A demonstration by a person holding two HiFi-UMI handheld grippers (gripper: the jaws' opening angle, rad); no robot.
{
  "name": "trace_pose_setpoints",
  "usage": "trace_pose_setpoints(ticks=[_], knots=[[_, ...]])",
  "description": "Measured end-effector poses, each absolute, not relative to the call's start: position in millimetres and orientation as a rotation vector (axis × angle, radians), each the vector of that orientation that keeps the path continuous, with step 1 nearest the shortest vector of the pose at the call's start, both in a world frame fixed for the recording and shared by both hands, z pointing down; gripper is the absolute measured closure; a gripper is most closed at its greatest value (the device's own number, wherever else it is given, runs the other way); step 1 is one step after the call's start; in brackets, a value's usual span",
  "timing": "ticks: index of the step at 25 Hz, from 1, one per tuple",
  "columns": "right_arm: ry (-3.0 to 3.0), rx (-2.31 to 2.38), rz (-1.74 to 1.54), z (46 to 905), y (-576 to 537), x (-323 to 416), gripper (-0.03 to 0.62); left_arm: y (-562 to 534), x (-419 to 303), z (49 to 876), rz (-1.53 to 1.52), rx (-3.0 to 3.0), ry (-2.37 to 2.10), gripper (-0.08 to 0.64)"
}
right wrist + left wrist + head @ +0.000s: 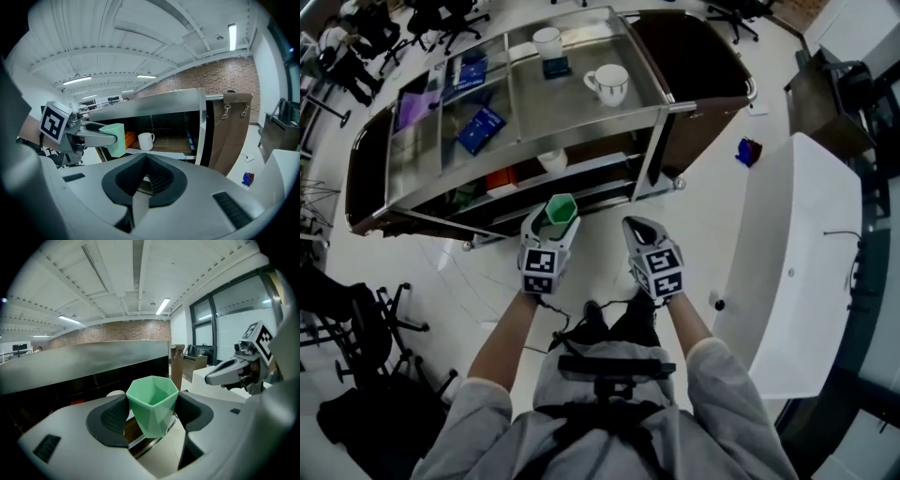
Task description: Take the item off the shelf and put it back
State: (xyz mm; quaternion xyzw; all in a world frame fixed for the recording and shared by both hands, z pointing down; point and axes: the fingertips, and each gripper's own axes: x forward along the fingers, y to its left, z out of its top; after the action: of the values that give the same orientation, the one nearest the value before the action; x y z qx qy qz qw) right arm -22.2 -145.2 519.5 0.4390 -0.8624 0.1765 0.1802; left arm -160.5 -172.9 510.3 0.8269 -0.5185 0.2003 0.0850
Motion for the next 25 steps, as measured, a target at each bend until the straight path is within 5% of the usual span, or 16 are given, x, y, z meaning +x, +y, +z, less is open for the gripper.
trace_pose_setpoints(ticks=[25], knots=[[-2.442,1.299,0.516,589,-288,-7,0.583,-379,-51,588,0.583,2.649,-1.492,0.249]])
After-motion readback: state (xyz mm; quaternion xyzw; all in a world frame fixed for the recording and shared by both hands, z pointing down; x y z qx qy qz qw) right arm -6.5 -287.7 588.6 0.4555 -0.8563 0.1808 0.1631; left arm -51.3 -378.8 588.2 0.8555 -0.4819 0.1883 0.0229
